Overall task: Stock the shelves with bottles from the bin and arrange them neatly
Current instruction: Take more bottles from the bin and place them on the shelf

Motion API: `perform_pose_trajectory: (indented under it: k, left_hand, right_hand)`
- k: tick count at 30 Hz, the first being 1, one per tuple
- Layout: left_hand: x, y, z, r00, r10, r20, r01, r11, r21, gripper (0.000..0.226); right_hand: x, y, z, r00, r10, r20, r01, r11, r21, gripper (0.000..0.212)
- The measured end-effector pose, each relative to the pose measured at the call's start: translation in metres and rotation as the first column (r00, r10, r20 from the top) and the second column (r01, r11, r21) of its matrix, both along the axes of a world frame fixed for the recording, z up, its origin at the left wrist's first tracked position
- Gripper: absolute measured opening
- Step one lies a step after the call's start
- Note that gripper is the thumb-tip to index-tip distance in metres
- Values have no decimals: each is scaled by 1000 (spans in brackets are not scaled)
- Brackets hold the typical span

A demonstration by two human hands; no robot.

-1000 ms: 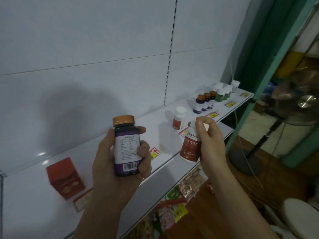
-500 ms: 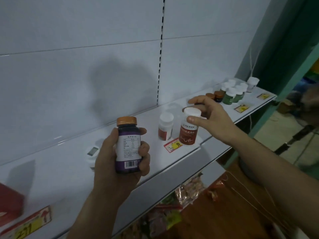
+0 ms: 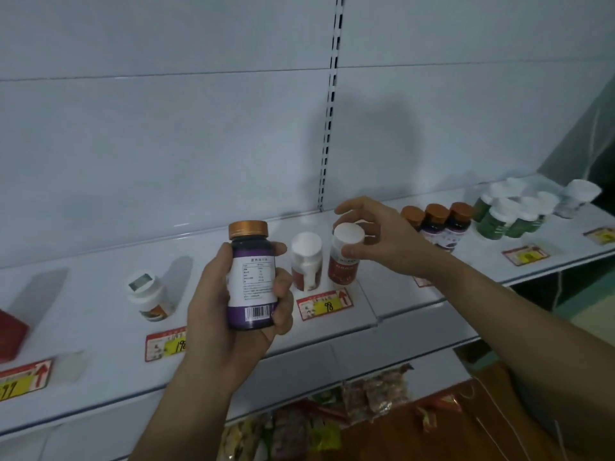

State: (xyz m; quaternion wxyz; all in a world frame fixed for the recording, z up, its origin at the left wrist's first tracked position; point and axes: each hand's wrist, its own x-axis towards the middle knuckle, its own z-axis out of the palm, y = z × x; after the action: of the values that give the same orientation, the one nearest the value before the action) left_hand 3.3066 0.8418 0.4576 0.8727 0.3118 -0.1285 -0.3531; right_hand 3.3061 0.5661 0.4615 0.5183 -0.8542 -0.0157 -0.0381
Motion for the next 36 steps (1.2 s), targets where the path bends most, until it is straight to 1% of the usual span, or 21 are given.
perform_pose_trajectory:
  k: [6,11,16,19,22,24,25,28,32,34,36]
  left_hand:
    - [1,-4,-1,998,64,-3,-64,998,18,58]
    - [4,-15,-2,998,35,-49,-36,999,-5,59]
    - [8,-21,3,991,44,-127,-39,999,37,59]
    - [14,-25,10,992,54,-118,-43,995,91,53]
    - [17,-38,22,994,25,-109,-11,992,127,52]
    - [18,-54,31,997,-23,-73,34,987,155,53]
    - [18,-64,34,998,-56,-42,63,983,174,53]
    - [14,-99,38,982,-176,66,154,955,255,53]
    - [1,-144,36,958,-265,111,216,918,331,52]
    - [-5,-165,36,951,-271,147,206,913,352,50]
    - [-7,-185,38,946,-261,192,172,906,386,46]
  right_hand:
    - [18,-2,-11,996,82,-22,-82,997,13,59]
    - [21,0,-19,997,81,-7,-81,996,40,58]
    - [17,1,-20,997,74,15,-75,997,28,64]
    - [9,-1,-11,997,32,66,-39,995,97,60]
    - [-3,-3,7,989,-36,141,21,994,107,44]
    - [-13,-7,27,976,-96,193,80,993,89,31]
    - [-19,-11,39,970,-120,210,105,991,81,29]
    - [-41,-28,75,969,-113,219,110,994,27,30]
    - [-63,-51,100,995,5,95,7,992,-125,31]
    - [-70,-65,104,998,25,54,-15,982,-189,35]
    - [-73,-82,108,999,31,26,-24,974,-225,35]
